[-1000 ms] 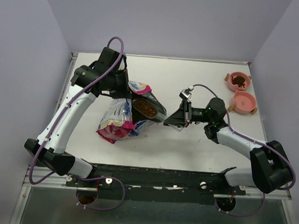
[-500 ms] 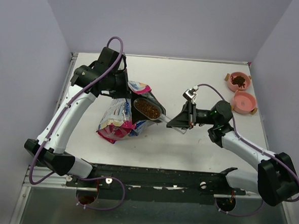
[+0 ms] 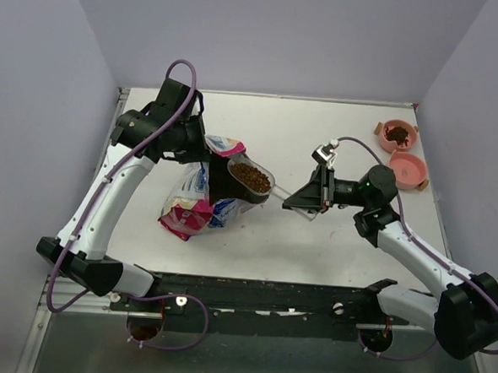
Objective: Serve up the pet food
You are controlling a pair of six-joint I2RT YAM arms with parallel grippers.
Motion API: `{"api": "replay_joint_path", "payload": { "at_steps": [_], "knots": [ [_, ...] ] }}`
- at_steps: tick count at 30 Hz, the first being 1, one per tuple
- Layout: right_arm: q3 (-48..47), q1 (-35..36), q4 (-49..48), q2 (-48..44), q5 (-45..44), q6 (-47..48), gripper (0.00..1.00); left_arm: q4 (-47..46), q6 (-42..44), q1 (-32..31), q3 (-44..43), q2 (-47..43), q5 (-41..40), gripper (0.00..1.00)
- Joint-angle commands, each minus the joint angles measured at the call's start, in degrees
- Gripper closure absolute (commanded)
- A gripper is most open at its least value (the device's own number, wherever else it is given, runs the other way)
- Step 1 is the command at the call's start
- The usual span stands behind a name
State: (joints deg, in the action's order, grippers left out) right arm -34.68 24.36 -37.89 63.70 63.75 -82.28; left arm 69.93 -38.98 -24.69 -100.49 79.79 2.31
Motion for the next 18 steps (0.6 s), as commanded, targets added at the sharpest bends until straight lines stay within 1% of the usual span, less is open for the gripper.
{"api": "replay_joint_path", "payload": {
  "at_steps": [1,9,13,18],
  "knots": [
    [-4.43,-1.33,-5.44,-0.16,-1.87,-4.64,1.00,-3.75,-1.27,0.69,-3.05,-5.34,-1.78,1.00],
    [-9.00,-5.37,-4.83,0.89,-4.33,-6.14,1.00,-4.01,-1.62,1.22,-1.99,-5.87,-1.69,1.00],
    [-9.45,-9.85,-4.30,1.51,-5.30,-6.05,1.00,-4.36,-1.71,1.31,-1.20,-6.14,-0.81,1.00],
    [-9.01,-17.57,-4.39,2.56,-6.00,-6.40,1.00,-4.37,-1.54,1.31,-0.67,-6.40,-0.11,1.00]
  ]
}}
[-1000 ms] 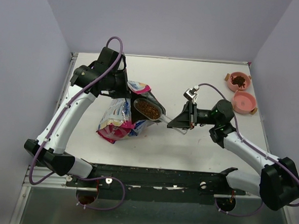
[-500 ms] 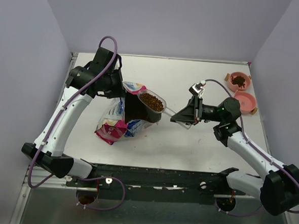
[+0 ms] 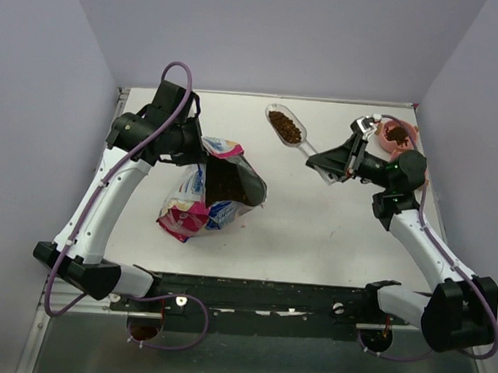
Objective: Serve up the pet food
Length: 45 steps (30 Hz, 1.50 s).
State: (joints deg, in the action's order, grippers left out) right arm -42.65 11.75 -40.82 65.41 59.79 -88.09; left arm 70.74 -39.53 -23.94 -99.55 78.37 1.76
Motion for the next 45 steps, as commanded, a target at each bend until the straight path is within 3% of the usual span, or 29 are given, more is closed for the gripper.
{"api": "replay_joint_path", "payload": {
  "at_steps": [1,10,15,23,33,45],
  "knots": [
    [-0.77,-6.29,-1.46,0.86,-2.13,-0.67,1.00,-5.26,-0.82,0.65,-1.70,-5.07,0.44,1.00],
    [4.33,-22.10,-7.51,3.23,-1.43,-2.78,1.00,-4.47,-2.30,0.74,-1.79,-4.19,1.67,1.00],
    [6.88,-27.21,-13.58,6.57,-1.43,-2.88,1.00,-4.65,-5.73,1.97,-3.37,-2.35,5.97,1.00],
    [15.49,-38.10,-28.17,10.18,-1.00,-6.83,1.00,-5.26,-7.23,1.88,-2.85,-2.25,7.91,1.00],
    [18.13,-51.64,-20.27,10.00,1.82,0.11,1.00,-6.93,-8.02,1.88,1.37,-4.45,10.19,1.00],
    [16.55,-55.69,-5.17,12.99,0.68,12.41,1.00,-7.72,-8.46,1.97,2.60,-5.42,10.81,1.00]
  ]
}}
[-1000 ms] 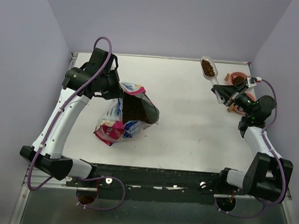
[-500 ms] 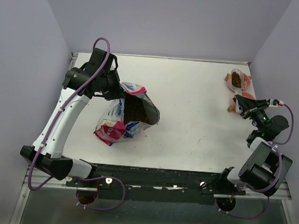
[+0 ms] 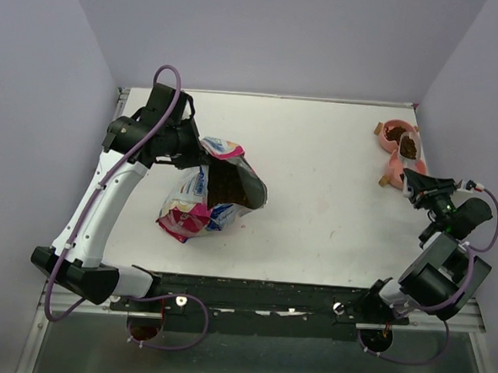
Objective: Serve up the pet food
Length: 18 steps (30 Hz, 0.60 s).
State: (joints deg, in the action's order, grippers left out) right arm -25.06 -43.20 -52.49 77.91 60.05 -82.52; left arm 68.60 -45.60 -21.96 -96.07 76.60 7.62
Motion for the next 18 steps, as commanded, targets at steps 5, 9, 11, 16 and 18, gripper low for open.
{"api": "replay_joint_path", "payload": {
  "at_steps": [5,9,11,16,18],
  "knots": [
    [-3.33,-1.10,20.04,0.49,-0.99,15.80,1.00,-5.84,-2.47,0.07,-0.61,-3.47,5.48,1.00],
    [-4.91,-1.36,26.99,0.84,-2.92,20.11,1.00,-5.93,-2.38,0.07,-0.43,-3.38,5.48,1.00],
    [-5.26,-1.54,28.75,0.93,-3.89,21.08,1.00,-5.84,-2.30,0.07,-0.34,-3.38,5.48,1.00],
    [-7.02,-1.98,34.90,1.63,-6.34,24.33,1.00,-5.67,-2.12,0.16,0.01,-3.39,5.39,1.00],
    [-8.51,-1.98,38.76,2.16,-7.58,26.35,1.00,-5.76,-2.12,0.33,0.01,-3.38,5.39,1.00]
  ]
}}
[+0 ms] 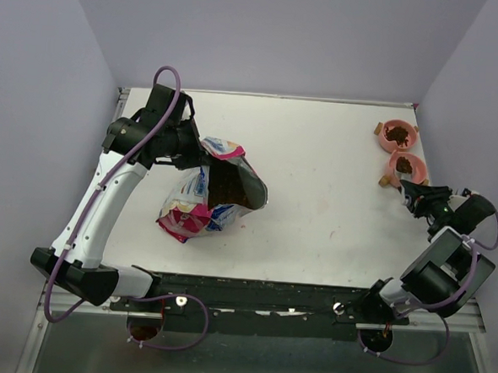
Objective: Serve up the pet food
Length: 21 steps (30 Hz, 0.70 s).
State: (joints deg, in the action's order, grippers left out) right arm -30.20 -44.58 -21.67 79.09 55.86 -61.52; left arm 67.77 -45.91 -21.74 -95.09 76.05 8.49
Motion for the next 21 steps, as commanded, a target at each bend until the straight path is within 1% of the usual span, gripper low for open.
{"api": "replay_joint_path", "payload": {
  "at_steps": [1,12,17,21],
  "knots": [
    [-4.07,-0.60,9.70,1.15,-3.73,6.22,1.00,-5.01,-1.90,0.12,-0.98,-2.84,4.43,1.00],
    [-12.60,-0.69,29.12,3.26,-11.46,15.01,1.00,-4.75,-1.81,0.20,-1.33,-2.58,4.43,1.00],
    [-16.29,-0.60,36.25,4.40,-14.45,19.15,1.00,-4.75,-1.64,0.38,-1.50,-2.31,4.34,1.00],
    [-18.23,-0.69,40.03,4.49,-16.30,20.82,1.00,-5.01,-1.81,0.29,-0.98,-2.22,4.52,1.00]
  ]
}}
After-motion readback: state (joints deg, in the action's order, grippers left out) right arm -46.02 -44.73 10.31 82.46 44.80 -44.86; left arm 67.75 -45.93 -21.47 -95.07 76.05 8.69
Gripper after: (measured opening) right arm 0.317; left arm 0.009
